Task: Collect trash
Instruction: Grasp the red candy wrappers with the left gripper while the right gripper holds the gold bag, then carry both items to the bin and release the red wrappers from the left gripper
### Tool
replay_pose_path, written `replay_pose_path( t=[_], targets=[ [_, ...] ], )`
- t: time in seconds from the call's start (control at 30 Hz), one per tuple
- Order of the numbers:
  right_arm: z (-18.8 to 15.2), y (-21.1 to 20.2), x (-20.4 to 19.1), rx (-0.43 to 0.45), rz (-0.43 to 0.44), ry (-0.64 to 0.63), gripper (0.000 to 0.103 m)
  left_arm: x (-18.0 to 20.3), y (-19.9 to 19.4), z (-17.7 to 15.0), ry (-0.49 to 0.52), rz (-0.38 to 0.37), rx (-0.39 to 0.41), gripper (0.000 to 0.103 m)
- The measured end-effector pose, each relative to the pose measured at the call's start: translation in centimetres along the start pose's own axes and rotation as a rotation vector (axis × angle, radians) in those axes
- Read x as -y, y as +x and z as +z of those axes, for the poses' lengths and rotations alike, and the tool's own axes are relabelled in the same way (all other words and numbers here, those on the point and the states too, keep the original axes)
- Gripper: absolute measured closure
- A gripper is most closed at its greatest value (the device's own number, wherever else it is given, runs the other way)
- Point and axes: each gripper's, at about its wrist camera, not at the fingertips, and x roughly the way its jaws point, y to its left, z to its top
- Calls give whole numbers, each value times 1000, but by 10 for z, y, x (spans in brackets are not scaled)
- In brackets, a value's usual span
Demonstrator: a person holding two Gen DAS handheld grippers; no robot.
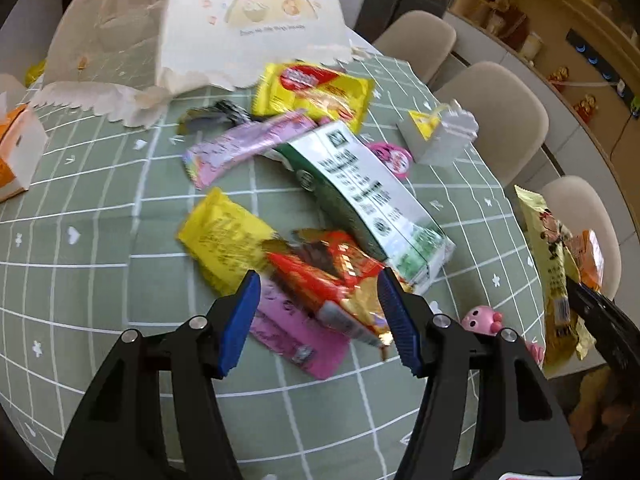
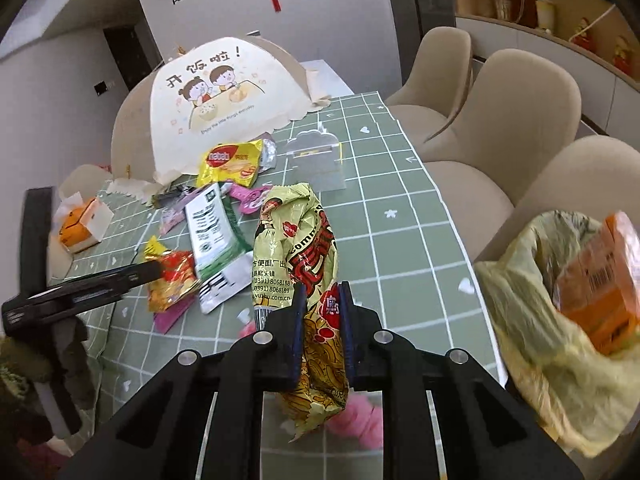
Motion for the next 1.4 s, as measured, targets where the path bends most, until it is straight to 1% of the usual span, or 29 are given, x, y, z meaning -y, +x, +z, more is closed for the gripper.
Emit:
replay_pose_path(
  t=[0.07, 0.13, 0.17, 0.2, 0.23, 0.33, 0.47, 0.53, 0.67, 0.73, 0.77, 0.83, 0.87, 0.93, 1.07, 1.1, 1.13, 1.23, 1.3, 1.4],
  targets=[
    [-4, -5, 1, 3, -7, 4, 86, 10, 5, -2, 34, 3, -15, 53],
    [-8, -9, 3, 8, -9, 19, 86, 16, 8, -3, 64, 2, -23, 68],
    [-10, -12, 5, 11, -10, 28, 86, 17, 9, -4, 72, -6, -33, 72],
    [-11, -14, 8, 12, -10, 37, 86, 18, 9, -5, 78, -16, -40, 80],
    [-13, -15, 10, 13, -9, 44, 86, 19, 8, -6, 86, -23, -42, 84],
    [-18, -19, 14, 14, 1, 69, 86, 18, 2, -9, 113, -30, -34, 89],
    [-25, -18, 12, 3, 7, 71, 86, 18, -12, -12, 153, -63, -30, 91],
    [-27, -19, 9, 1, 4, 58, 86, 20, -20, -16, 199, -91, -33, 91],
    [-29, -18, 7, -2, 3, 52, 86, 24, -24, -26, 278, -94, -49, 90],
    [-28, -17, 7, -4, 5, 55, 86, 24, -17, -29, 270, -102, -81, 87],
    [-28, -17, 7, -4, 5, 54, 86, 23, -14, -30, 260, -103, -94, 87],
    [-28, -17, 7, -5, 5, 49, 86, 26, -7, -34, 249, -107, -115, 80],
    [-28, -17, 7, -5, 6, 48, 86, 28, -4, -35, 249, -108, -121, 78],
    [-28, -17, 9, -7, 7, 52, 86, 31, 0, -37, 246, -102, -133, 71],
    [-30, -17, 12, -5, 4, 65, 86, 34, 8, -40, 222, -109, -164, 69],
    [-30, -17, 13, -3, 3, 68, 86, 36, 8, -40, 225, -109, -166, 76],
    [-30, -19, 14, 1, 2, 71, 86, 38, 7, -41, 238, -102, -161, 89],
    [-27, -24, 17, 22, -1, 72, 86, 46, -2, -38, 267, -89, -127, 92],
    [-23, -32, 20, 46, -4, 68, 87, 51, -13, -32, 274, -91, -92, 93],
    [-15, -45, 24, 87, -17, 45, 86, 65, -43, -14, 317, -65, 17, 93]
  ],
)
